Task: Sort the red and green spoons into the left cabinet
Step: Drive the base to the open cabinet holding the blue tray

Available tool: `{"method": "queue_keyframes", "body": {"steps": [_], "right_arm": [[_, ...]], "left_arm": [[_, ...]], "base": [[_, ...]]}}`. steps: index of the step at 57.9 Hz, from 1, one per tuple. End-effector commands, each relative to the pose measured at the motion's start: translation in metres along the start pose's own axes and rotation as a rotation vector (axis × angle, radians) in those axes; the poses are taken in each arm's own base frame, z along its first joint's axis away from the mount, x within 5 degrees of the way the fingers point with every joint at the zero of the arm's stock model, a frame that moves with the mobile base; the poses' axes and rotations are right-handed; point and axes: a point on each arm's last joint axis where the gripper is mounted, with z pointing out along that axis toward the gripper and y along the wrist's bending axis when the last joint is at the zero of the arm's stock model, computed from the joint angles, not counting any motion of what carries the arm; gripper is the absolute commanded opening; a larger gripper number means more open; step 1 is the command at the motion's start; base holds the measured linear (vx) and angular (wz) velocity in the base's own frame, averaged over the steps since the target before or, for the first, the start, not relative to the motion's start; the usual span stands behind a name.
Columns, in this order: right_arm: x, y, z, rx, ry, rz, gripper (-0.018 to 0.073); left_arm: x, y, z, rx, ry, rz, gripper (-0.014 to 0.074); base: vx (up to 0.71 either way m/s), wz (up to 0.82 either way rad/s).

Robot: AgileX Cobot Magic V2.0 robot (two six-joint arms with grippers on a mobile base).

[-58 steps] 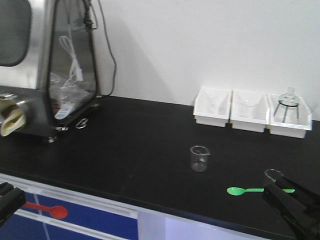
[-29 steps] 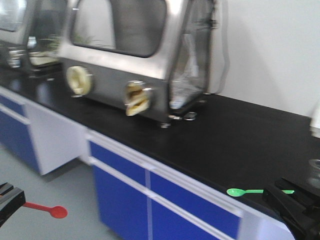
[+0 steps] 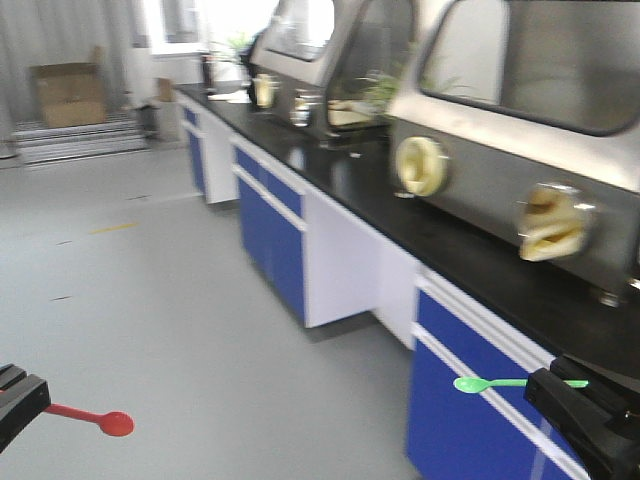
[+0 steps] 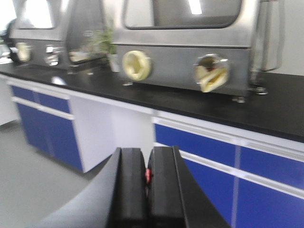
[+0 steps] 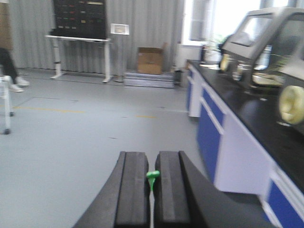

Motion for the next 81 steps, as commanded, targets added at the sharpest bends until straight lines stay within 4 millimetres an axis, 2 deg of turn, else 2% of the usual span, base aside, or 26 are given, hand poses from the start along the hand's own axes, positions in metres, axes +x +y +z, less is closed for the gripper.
{"method": "queue_keyframes", "body": {"steps": [1, 43, 61, 81], "right_arm": [[-0.0203, -0.0020, -0.0016, 0.019, -0.121, -0.021, -0.0001], [-0.0203, -0.0020, -0.0016, 0.019, -0.121, -0.021, -0.0001], [-0.0203, -0.0020, -0.0016, 0.019, -0.121, -0.021, -0.0001], [-0.0203, -0.0020, -0.0016, 0.019, -0.121, -0.021, -0.0001]], "left_arm": [[-0.0191, 0.0009, -0.0014, -0.011, -0.110, -0.006, 0.0000], [-0.0191, 0.0009, -0.0014, -0.011, -0.110, -0.006, 0.0000], [-0.0191, 0.0009, -0.0014, -0.011, -0.110, -0.006, 0.0000], [-0.0191, 0.0009, -0.0014, -0.011, -0.110, -0.006, 0.0000]], "base": [[0.20, 0.76], [0.29, 0.69], [0.46, 0.33], [0.57, 0.04]]}}
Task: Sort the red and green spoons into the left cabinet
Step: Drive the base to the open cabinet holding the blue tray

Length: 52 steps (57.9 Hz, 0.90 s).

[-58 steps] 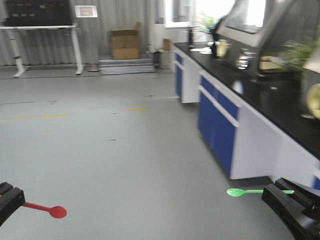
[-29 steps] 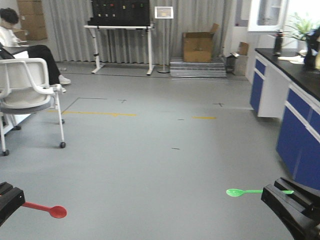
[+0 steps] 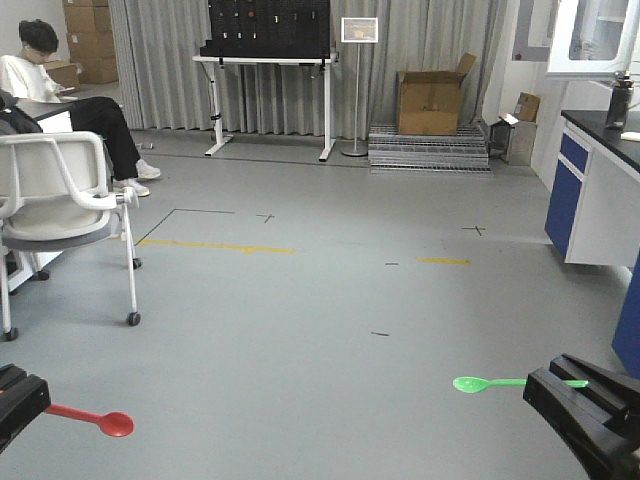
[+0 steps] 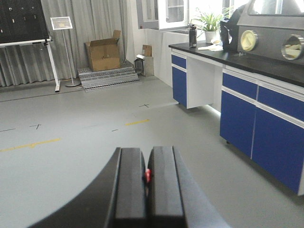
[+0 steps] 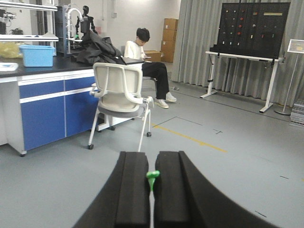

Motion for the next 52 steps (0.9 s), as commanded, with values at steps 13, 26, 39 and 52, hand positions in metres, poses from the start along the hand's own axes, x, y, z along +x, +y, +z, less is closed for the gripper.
{"method": "queue_keyframes", "body": {"steps": [13, 26, 39, 52], "right_arm": [[-0.0203, -0.0020, -0.0016, 0.019, -0.121, -0.021, -0.0001], [-0.0203, -0.0020, -0.0016, 0.019, -0.121, -0.021, -0.0001], [-0.0203, -0.0020, -0.0016, 0.019, -0.121, -0.021, -0.0001], [-0.0203, -0.0020, -0.0016, 0.019, -0.121, -0.021, -0.0001]], "left_arm": [[-0.0191, 0.0009, -0.0014, -0.011, -0.110, -0.006, 0.0000], [-0.0191, 0.0009, -0.0014, -0.011, -0.110, -0.006, 0.0000], [-0.0191, 0.0009, -0.0014, -0.011, -0.110, -0.006, 0.0000], [-0.0191, 0.0009, -0.0014, -0.011, -0.110, -0.006, 0.0000]], "base": [[0.61, -0.03], [0.63, 0.01], [0.66, 0.04], [0.68, 0.01]]}}
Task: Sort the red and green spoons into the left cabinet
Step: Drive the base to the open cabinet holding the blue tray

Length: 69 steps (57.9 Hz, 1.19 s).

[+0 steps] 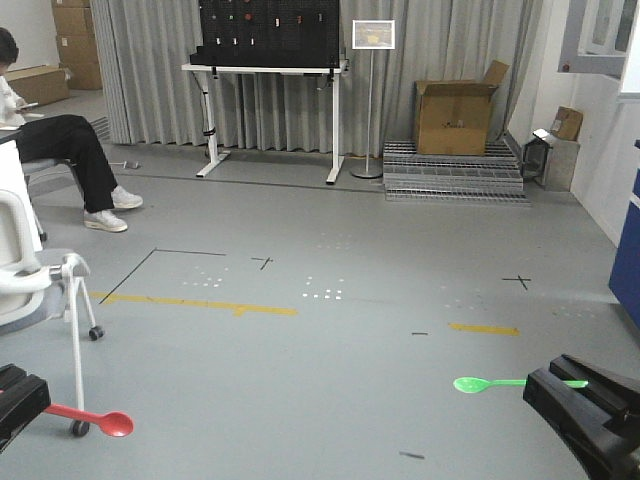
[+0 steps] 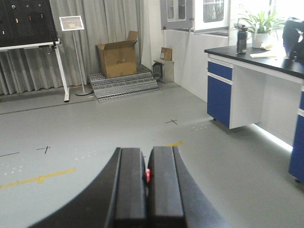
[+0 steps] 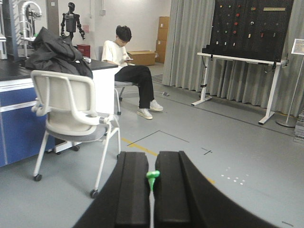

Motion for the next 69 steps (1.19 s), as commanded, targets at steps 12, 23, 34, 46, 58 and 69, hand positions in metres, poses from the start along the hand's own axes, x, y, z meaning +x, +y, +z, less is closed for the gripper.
{"method": "queue_keyframes", "body": {"steps": [12, 23, 34, 46, 58, 69], "right_arm": [[-0.0203, -0.0020, -0.0015, 0.019, -0.120, -0.021, -0.0001], [-0.0204, -0.0020, -0.0016, 0.019, -0.121, -0.021, -0.0001], [-0.0199, -0.0019, -0.0015, 0.018, -0.116, -0.021, -0.0001], [-0.0197, -0.0019, -0.0015, 0.017, -0.113, -0.021, -0.0001], [-0.0197, -0.0019, -0.0015, 0.017, -0.114, -0.021, -0.0001], [-0.0196, -0.0018, -0.0015, 0.017, -0.113, -0.021, -0.0001]], "left_arm": [[-0.0192, 0.0010, -0.0014, -0.012, -0.111, -0.006, 0.0000], [-0.0192, 0.0010, -0.0014, -0.012, -0.111, -0.006, 0.0000], [-0.0192, 0.0010, -0.0014, -0.012, -0.111, -0.006, 0.0000], [-0.0192, 0.0010, -0.0014, -0.012, -0.111, -0.006, 0.0000], [-0.0192, 0.0010, -0.0014, -0.012, -0.111, -0.006, 0.0000], [-0.0191, 0.0009, -0.0014, -0.011, -0.110, -0.006, 0.0000]], "base": [[0.70, -0.03], [0.71, -0.06], [0.70, -0.05], [0.70, -0.04], [0.72, 0.01], [0.71, 0.01]]}}
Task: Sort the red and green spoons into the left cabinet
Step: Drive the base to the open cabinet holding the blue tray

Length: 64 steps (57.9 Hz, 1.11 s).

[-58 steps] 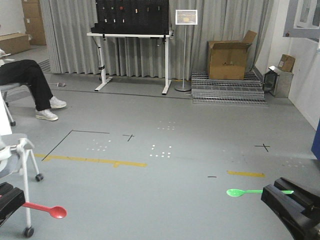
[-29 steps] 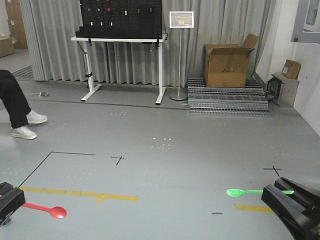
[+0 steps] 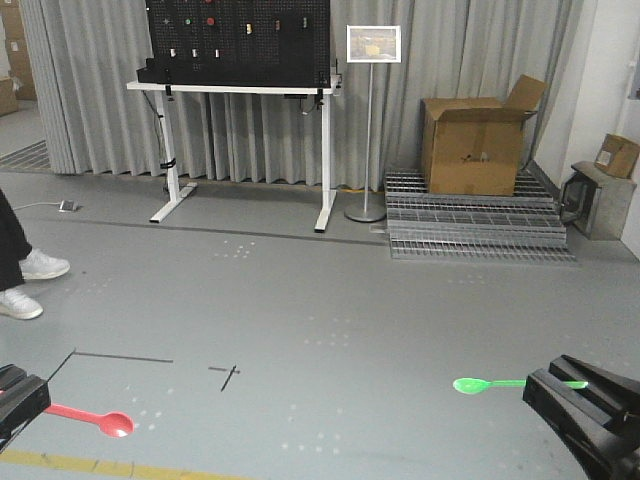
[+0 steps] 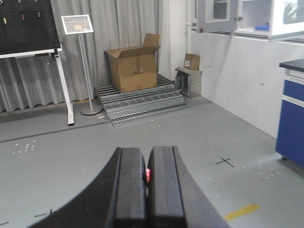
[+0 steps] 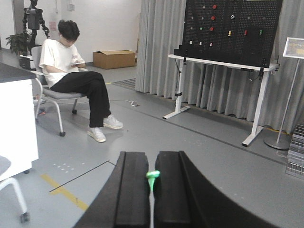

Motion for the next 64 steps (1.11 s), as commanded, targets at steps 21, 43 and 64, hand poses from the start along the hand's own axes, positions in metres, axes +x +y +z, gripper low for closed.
{"method": "queue_keyframes", "body": {"steps": [21, 43, 64], "right_arm": [[-0.0201, -0.0019, -0.0018, 0.018, -0.118, -0.021, -0.0001], [-0.0201, -0.0019, -0.0018, 0.018, -0.117, -0.021, -0.0001], [-0.0201, -0.0019, -0.0018, 0.018, -0.117, -0.021, -0.0001]], "left_arm": [[-0.0192, 0.0010, -0.0014, -0.012, -0.111, -0.006, 0.0000], [-0.0192, 0.0010, -0.0014, -0.012, -0.111, -0.006, 0.0000], [-0.0192, 0.0010, -0.0014, -0.012, -0.111, -0.006, 0.0000]], "base": [[0.71, -0.04], [0.69, -0.08], [0.67, -0.03]]}}
